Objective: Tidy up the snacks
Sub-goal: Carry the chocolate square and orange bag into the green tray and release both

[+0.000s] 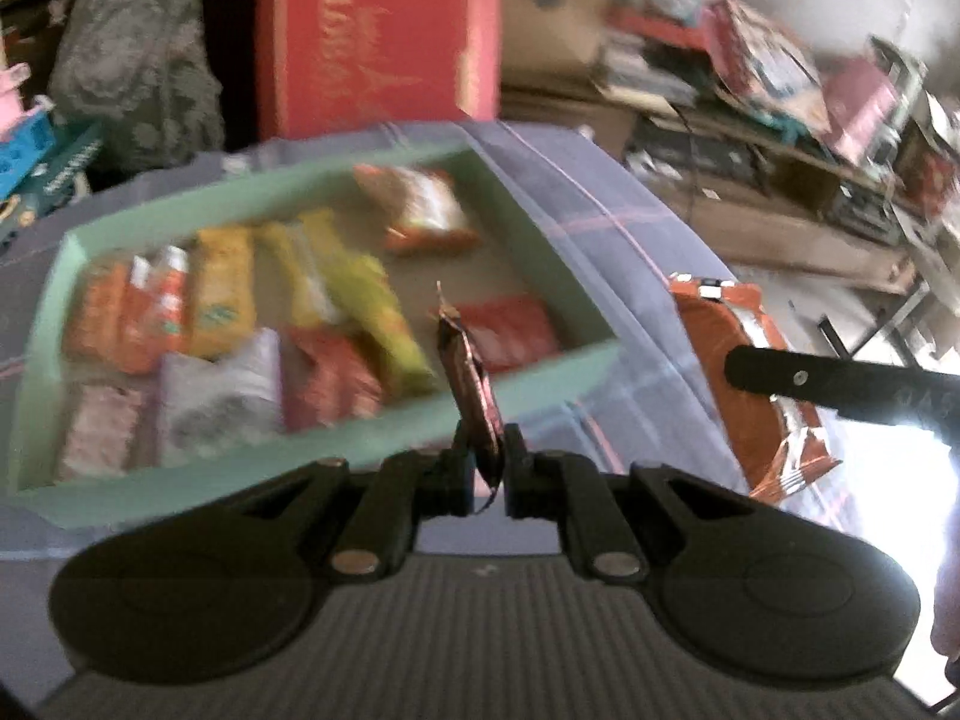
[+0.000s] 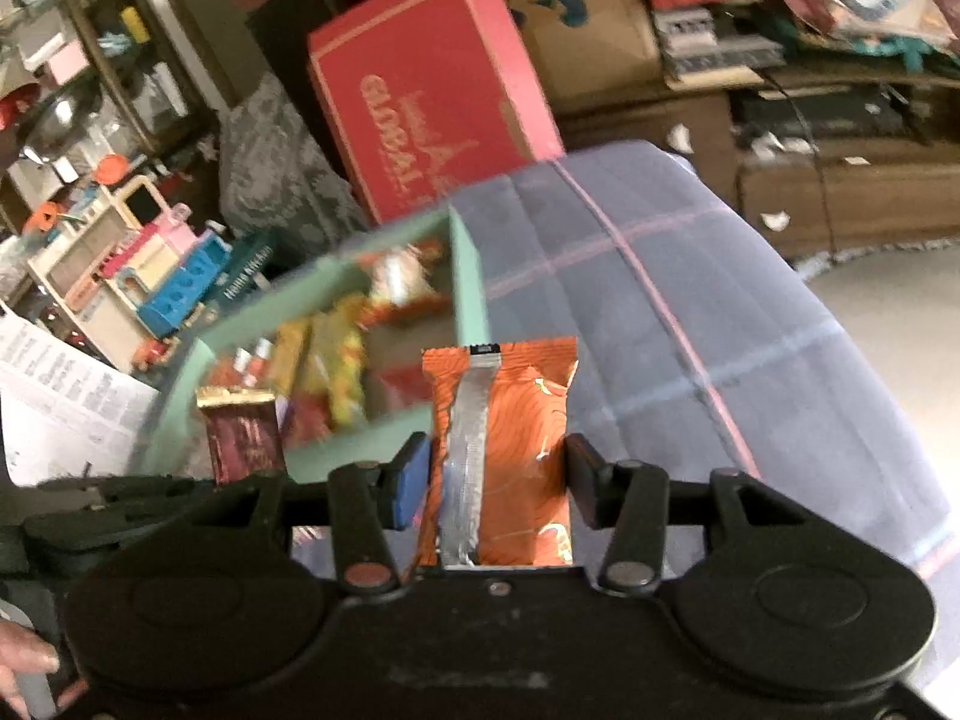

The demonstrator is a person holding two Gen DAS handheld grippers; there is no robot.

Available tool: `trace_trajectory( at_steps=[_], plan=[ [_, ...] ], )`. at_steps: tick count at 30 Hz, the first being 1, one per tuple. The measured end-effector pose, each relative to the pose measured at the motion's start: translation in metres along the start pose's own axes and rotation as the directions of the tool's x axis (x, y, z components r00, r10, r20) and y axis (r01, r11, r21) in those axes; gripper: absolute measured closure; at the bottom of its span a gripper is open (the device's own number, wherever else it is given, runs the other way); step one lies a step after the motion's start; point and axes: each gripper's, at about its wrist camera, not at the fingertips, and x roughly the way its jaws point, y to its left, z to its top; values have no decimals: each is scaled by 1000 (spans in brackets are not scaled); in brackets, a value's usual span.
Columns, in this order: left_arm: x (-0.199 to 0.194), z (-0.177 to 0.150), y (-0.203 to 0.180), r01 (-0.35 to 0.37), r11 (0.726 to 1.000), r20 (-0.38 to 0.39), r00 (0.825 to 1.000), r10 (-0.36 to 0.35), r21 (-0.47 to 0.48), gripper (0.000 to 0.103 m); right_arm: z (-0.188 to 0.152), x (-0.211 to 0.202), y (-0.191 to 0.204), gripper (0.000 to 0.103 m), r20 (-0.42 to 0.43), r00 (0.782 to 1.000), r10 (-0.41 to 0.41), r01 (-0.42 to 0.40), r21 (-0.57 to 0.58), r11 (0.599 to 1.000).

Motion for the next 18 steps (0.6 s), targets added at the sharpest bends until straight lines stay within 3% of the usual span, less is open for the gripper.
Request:
trace_trajectory(
  at_steps=[9,18],
  plan=[
    [-8,19,85,-87,988,31,995,92,-124,95,47,49,62,55,-6,999,53,-53,-59,997],
    [10,20,151,-141,972,-15,990,141,-186,95,60,110,104,55,-46,999,15,-21,-115,993]
  ],
)
